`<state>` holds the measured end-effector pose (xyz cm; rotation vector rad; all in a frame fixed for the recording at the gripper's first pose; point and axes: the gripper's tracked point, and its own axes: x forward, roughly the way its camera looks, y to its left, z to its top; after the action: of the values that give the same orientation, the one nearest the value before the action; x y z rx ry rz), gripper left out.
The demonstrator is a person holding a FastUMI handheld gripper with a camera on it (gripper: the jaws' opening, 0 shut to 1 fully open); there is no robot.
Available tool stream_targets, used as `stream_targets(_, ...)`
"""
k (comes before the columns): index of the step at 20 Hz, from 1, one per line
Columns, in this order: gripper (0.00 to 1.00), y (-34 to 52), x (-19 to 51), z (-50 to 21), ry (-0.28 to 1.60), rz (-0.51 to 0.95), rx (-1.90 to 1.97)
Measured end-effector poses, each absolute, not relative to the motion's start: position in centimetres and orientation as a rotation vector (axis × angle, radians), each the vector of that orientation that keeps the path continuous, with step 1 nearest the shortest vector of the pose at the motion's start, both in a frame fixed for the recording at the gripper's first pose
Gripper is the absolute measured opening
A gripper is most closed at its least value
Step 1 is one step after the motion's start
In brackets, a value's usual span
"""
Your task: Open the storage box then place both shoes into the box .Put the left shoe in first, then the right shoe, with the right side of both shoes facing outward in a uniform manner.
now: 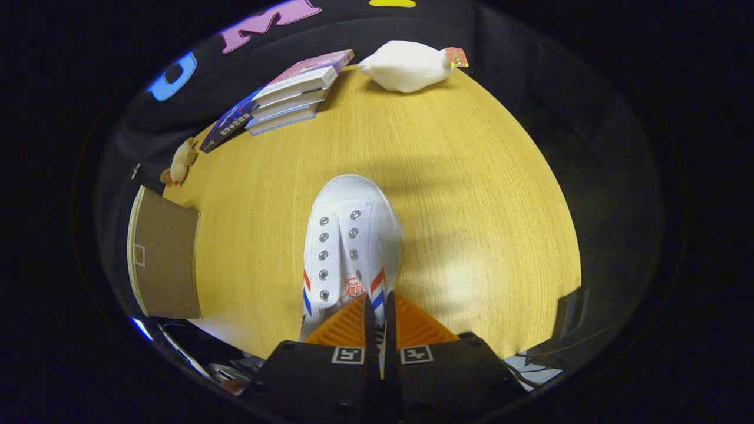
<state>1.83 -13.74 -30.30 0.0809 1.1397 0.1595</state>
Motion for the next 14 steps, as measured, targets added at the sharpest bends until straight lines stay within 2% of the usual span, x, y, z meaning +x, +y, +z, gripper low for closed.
stream_targets(7, 0.07, -6.5, 1.2, -20.7, 1.057, 0.219, 0.109)
stream_targets(14, 0.07, 6.4, -0.9, -13.3, 0.992, 0.320, 0.307)
